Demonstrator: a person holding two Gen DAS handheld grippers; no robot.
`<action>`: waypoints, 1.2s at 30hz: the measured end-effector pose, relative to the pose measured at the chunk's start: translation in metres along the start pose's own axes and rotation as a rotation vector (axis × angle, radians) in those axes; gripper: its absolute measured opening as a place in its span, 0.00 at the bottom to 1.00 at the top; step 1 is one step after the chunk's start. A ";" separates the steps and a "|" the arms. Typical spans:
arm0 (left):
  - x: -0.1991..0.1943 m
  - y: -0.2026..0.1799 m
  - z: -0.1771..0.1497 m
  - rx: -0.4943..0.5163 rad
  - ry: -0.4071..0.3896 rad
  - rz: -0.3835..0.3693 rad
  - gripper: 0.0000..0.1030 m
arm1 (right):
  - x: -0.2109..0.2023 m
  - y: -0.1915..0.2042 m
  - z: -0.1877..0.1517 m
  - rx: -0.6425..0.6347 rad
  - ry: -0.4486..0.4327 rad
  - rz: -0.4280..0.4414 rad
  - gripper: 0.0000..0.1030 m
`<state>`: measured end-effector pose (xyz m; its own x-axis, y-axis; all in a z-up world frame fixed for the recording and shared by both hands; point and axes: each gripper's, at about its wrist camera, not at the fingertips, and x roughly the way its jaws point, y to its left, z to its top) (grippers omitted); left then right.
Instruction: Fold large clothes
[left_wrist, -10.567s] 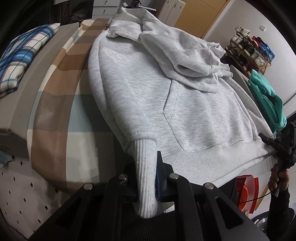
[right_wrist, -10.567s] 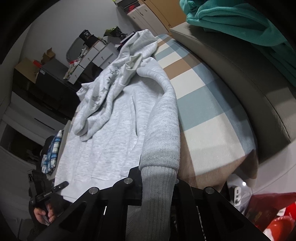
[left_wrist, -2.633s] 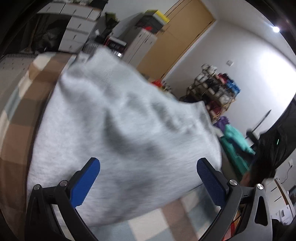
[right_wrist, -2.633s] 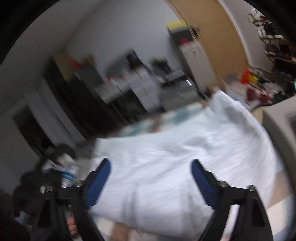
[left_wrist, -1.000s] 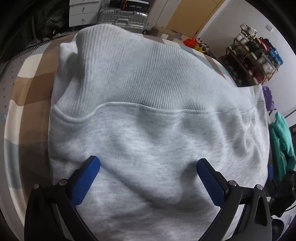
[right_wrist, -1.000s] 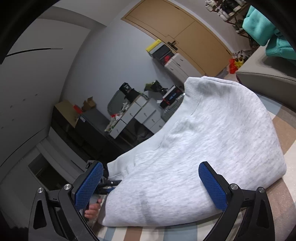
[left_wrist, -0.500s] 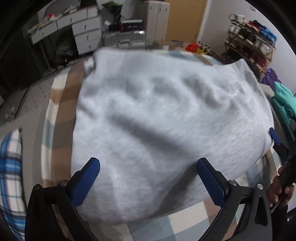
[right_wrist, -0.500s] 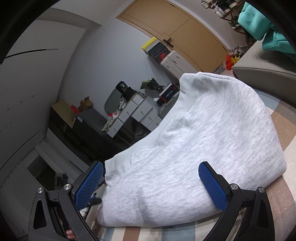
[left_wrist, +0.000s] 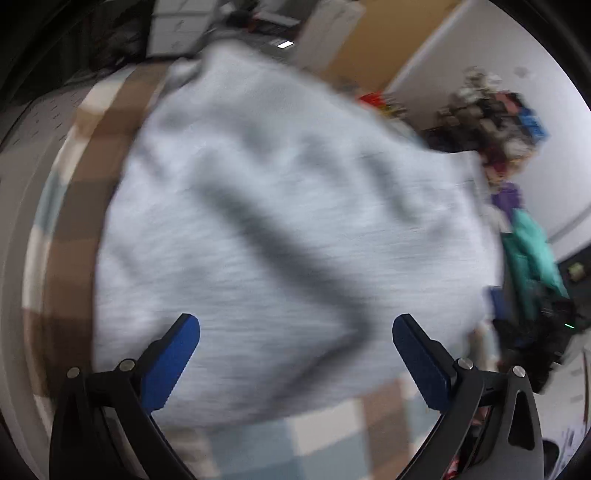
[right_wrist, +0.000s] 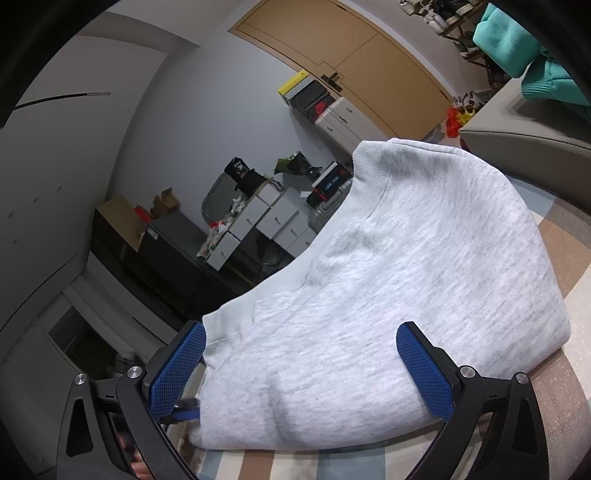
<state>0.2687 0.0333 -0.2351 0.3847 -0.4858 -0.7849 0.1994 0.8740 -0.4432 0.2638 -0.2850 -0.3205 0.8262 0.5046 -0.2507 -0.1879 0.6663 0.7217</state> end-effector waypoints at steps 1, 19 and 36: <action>-0.006 -0.018 0.000 0.038 -0.027 -0.010 0.99 | 0.000 -0.001 0.000 0.004 -0.004 -0.001 1.00; 0.076 -0.049 0.004 0.089 0.155 0.116 0.99 | 0.032 0.050 0.003 -0.248 0.183 -0.215 1.00; 0.058 -0.027 0.011 0.092 0.180 0.087 0.99 | 0.112 0.063 0.011 -0.493 0.626 -0.410 0.94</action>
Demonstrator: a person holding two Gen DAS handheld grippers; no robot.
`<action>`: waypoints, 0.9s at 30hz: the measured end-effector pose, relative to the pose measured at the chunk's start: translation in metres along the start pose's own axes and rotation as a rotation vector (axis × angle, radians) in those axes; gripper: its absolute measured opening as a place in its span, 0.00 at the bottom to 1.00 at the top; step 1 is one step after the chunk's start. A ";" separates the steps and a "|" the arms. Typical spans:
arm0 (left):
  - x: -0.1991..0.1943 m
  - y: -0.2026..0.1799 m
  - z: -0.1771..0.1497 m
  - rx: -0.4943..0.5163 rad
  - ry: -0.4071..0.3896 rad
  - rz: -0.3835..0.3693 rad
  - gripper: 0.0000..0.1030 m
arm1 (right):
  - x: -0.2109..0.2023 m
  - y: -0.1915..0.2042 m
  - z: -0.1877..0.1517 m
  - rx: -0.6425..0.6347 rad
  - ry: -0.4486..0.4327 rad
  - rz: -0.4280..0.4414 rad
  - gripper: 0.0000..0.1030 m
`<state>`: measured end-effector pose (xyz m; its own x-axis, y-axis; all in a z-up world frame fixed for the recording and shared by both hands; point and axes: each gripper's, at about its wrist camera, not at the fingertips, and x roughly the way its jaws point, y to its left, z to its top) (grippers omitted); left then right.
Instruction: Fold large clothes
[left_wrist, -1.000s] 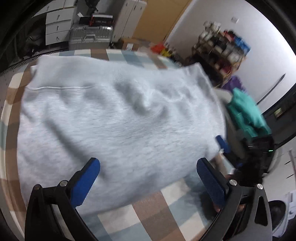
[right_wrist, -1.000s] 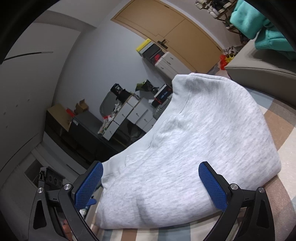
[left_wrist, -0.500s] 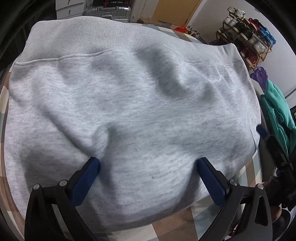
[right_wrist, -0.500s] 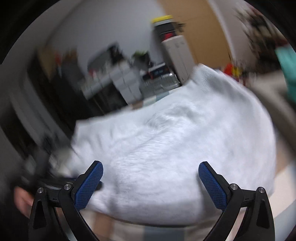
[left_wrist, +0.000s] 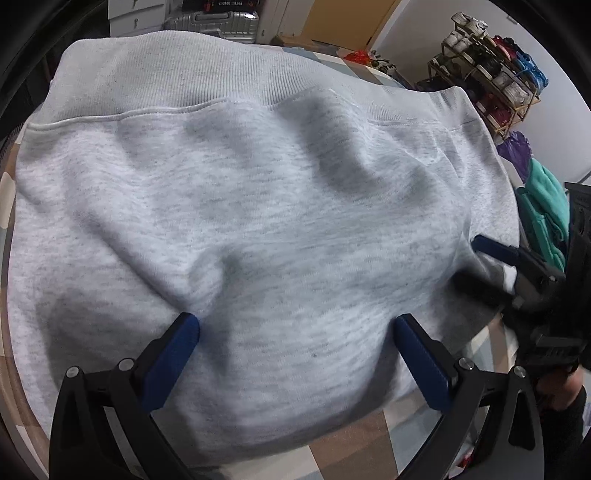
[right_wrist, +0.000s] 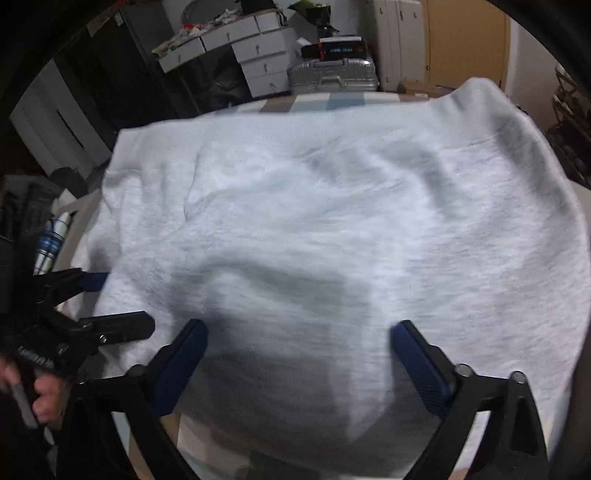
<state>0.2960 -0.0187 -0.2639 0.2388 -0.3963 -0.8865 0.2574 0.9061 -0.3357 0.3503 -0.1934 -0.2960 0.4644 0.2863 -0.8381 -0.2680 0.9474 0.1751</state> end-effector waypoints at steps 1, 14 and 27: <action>-0.004 0.003 -0.001 -0.009 0.014 -0.016 0.99 | -0.011 -0.012 0.001 0.036 -0.030 0.018 0.94; -0.012 0.041 0.001 -0.025 0.069 -0.128 0.99 | 0.009 -0.022 -0.012 -0.020 0.075 -0.187 0.98; -0.045 0.086 0.094 -0.001 -0.142 0.084 0.99 | -0.013 -0.084 0.107 0.157 0.029 -0.202 0.72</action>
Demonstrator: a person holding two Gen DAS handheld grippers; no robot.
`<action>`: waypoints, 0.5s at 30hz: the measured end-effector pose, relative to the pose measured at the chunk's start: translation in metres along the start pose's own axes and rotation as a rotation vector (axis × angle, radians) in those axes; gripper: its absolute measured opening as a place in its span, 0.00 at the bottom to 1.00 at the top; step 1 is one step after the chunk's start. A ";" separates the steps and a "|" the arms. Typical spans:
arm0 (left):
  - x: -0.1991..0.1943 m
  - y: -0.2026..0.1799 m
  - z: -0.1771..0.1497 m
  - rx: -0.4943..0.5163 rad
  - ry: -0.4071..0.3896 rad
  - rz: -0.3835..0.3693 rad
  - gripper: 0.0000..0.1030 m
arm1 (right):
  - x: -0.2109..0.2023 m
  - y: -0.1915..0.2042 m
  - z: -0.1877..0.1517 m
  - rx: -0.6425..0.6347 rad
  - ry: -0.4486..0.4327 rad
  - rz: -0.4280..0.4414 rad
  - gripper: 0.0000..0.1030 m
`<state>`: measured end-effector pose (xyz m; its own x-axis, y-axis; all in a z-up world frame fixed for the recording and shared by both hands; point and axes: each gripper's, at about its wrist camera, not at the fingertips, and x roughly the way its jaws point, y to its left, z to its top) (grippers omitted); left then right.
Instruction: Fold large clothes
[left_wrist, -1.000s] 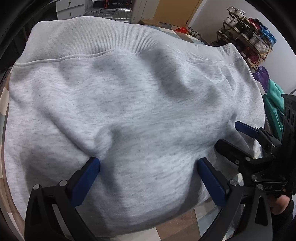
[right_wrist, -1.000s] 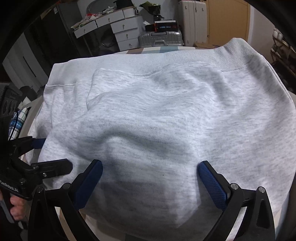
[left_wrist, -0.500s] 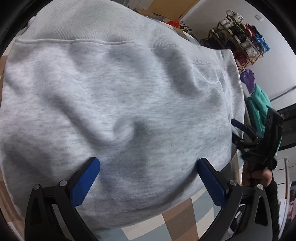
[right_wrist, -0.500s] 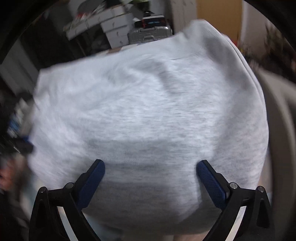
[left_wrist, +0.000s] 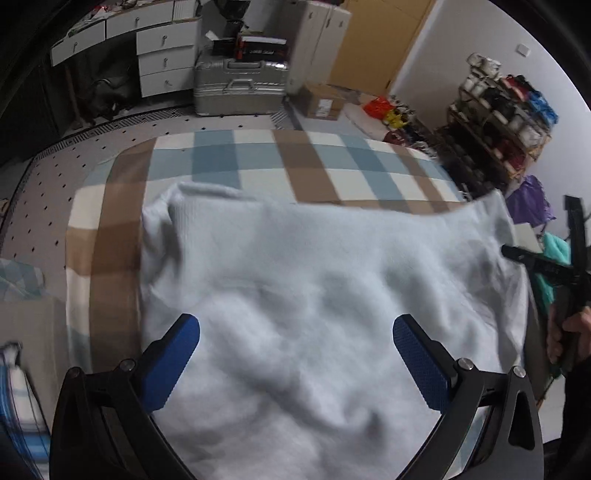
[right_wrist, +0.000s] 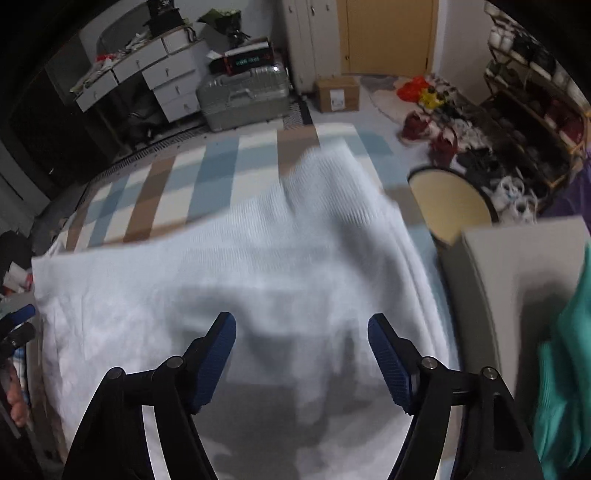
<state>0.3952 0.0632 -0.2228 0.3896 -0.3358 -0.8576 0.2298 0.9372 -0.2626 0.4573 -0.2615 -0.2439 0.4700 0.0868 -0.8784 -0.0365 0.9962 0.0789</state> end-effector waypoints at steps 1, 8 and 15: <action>0.009 0.004 0.006 -0.009 0.030 -0.012 0.99 | 0.003 -0.005 0.001 -0.008 -0.003 0.013 0.72; 0.077 0.027 0.026 -0.137 0.209 0.008 0.99 | 0.085 0.010 0.030 -0.073 0.196 -0.104 0.72; 0.071 -0.005 0.033 -0.114 0.229 0.095 0.99 | 0.085 0.010 0.037 -0.077 0.241 -0.149 0.72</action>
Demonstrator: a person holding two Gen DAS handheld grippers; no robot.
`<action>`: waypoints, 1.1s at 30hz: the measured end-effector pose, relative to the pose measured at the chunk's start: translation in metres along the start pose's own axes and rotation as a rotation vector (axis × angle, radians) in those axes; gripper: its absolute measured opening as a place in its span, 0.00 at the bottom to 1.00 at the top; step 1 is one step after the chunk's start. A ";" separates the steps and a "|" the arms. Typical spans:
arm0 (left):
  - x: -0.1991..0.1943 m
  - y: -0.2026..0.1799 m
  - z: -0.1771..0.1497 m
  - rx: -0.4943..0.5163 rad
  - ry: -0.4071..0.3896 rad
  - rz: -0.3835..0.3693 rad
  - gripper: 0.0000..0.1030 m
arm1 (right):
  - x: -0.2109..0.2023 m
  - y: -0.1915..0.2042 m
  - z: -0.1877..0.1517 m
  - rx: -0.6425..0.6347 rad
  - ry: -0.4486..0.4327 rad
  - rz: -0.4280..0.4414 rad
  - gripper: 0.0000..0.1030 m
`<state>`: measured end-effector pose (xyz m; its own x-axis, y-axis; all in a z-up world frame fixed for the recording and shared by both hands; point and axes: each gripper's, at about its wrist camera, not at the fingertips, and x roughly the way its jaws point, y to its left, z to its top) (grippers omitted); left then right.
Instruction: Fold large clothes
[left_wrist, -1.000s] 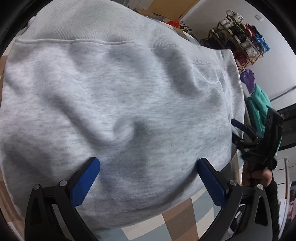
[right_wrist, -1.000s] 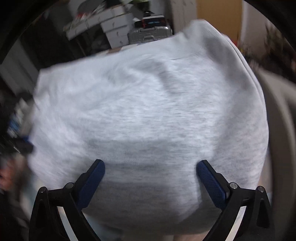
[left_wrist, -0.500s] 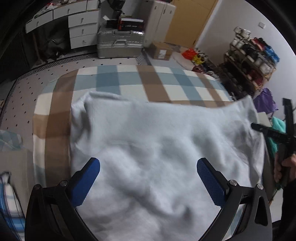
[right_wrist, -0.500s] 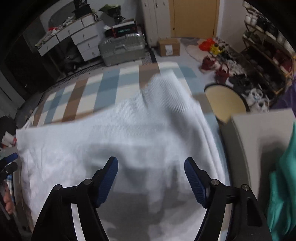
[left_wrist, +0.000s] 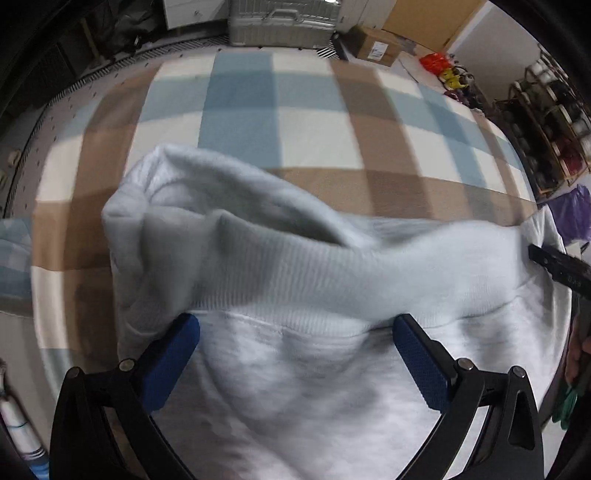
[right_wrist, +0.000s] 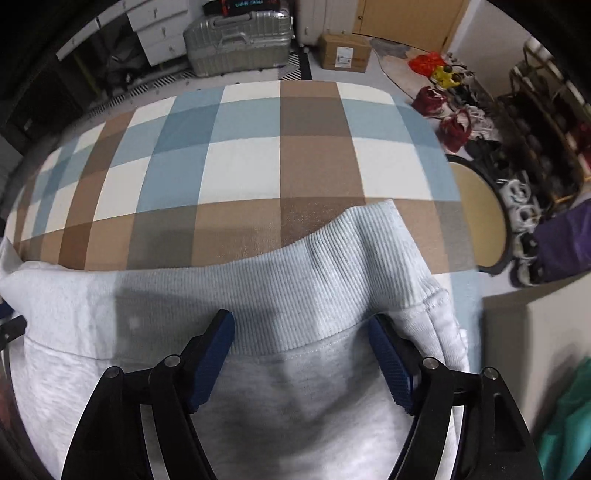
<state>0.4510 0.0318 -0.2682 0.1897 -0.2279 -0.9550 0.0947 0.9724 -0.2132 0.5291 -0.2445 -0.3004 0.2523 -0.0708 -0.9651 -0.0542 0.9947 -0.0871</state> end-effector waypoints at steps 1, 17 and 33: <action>-0.013 -0.011 -0.002 0.031 -0.018 -0.049 0.99 | -0.010 0.002 0.003 0.015 -0.015 0.021 0.65; 0.020 -0.067 0.020 0.153 -0.023 -0.080 0.98 | 0.007 0.105 -0.005 -0.180 -0.013 0.141 0.69; 0.007 0.045 -0.011 -0.021 -0.004 -0.024 0.99 | -0.003 -0.061 -0.076 0.119 0.030 0.254 0.74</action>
<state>0.4459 0.0743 -0.2863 0.1917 -0.2518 -0.9486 0.0791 0.9674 -0.2408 0.4581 -0.3101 -0.3106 0.2166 0.1813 -0.9593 0.0026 0.9825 0.1863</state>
